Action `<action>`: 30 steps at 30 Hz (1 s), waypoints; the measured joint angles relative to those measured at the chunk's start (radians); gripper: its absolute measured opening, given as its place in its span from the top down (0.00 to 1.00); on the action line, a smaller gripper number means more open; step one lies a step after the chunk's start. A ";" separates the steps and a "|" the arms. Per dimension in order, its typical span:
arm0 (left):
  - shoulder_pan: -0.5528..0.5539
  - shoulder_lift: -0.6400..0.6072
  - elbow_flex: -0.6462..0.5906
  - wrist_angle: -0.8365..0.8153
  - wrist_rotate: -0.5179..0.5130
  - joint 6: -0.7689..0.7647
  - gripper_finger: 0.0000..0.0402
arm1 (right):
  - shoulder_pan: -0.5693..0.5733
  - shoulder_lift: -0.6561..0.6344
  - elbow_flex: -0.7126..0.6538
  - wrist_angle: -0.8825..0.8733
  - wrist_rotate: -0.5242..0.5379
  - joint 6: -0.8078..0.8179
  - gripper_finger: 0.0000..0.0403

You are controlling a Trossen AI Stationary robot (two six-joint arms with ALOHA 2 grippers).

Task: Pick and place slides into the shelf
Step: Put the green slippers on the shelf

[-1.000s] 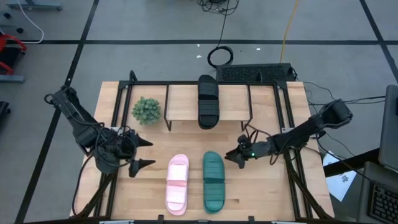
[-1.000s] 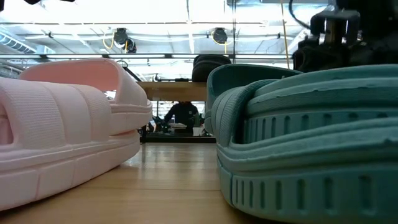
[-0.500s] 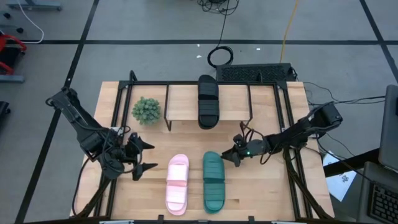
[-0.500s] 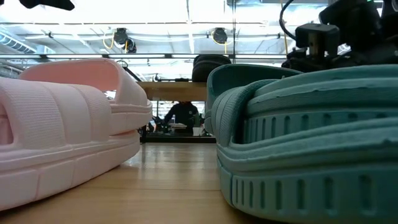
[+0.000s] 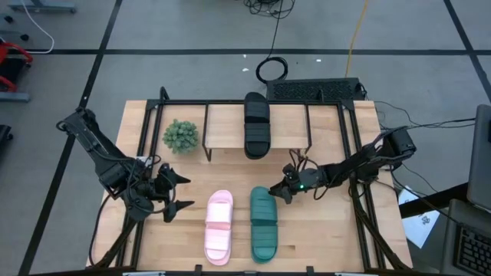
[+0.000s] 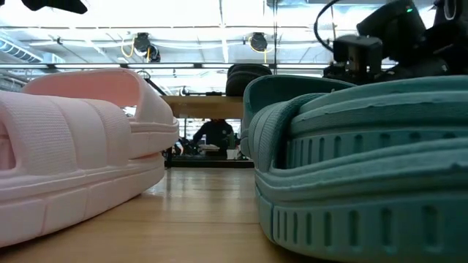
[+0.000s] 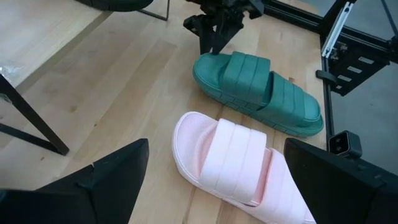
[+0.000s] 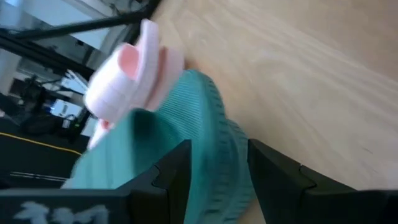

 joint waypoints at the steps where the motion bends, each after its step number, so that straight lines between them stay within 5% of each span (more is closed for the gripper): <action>1: 0.000 0.000 0.000 -0.001 0.000 -0.002 0.06 | -0.005 0.015 0.006 0.000 -0.017 0.000 0.63; 18: 0.000 0.001 0.000 -0.030 0.013 -0.020 0.06 | -0.029 0.152 0.074 0.110 -0.119 0.017 0.65; 30: 0.000 0.001 0.000 -0.030 0.014 -0.019 0.06 | -0.028 0.153 0.074 0.108 -0.155 -0.011 0.92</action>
